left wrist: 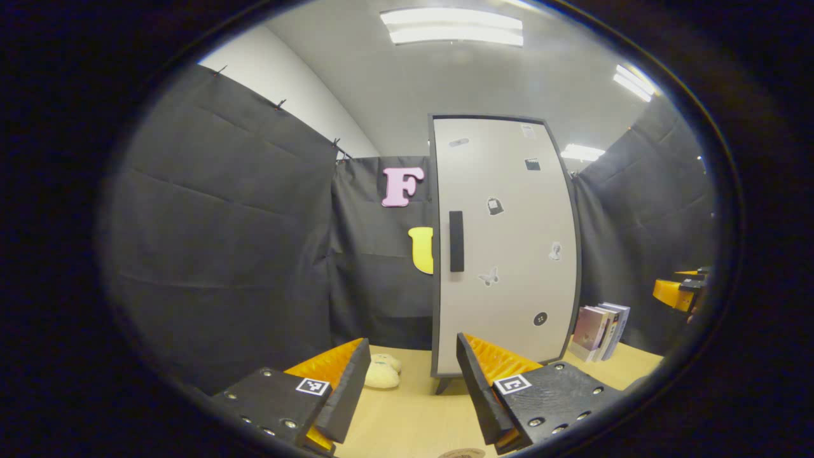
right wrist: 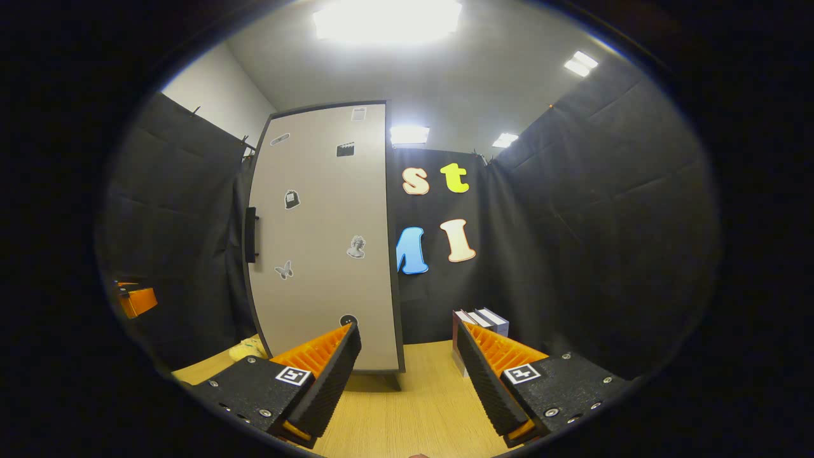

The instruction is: Open the cabinet door with the right hand, grasp the bottle in the cabinet with the left hand and place it on the coaster, then close the cabinet door with the right hand.

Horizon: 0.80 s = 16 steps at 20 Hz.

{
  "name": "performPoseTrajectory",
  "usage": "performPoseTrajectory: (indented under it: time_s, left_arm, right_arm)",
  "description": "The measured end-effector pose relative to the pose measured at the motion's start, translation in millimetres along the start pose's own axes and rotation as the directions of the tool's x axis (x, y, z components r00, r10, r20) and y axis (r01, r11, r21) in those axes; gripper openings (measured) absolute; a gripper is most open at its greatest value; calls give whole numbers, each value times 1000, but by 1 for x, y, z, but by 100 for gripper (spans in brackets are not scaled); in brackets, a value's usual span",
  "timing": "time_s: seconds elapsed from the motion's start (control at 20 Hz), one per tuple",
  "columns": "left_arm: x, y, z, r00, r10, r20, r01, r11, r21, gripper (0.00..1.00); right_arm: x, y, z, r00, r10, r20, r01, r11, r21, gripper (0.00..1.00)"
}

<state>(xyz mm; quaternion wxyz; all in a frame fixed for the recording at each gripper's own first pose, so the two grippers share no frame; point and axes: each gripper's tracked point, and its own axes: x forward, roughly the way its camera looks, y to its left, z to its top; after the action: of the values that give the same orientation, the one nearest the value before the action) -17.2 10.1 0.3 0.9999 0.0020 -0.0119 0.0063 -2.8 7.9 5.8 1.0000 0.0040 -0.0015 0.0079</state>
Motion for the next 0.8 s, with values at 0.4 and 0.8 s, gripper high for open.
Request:
performPoseTrajectory:
  time_s: [0.4,0.8]
  left_arm:
    - [-13,47,-3,997,75,-4,-74,997,28,83]
    - [-29,104,-1,984,176,12,-176,983,57,78]
  right_arm:
    - [29,49,14,997,80,16,-80,997,-1,94]
    - [66,119,41,983,178,52,-178,984,-10,94]
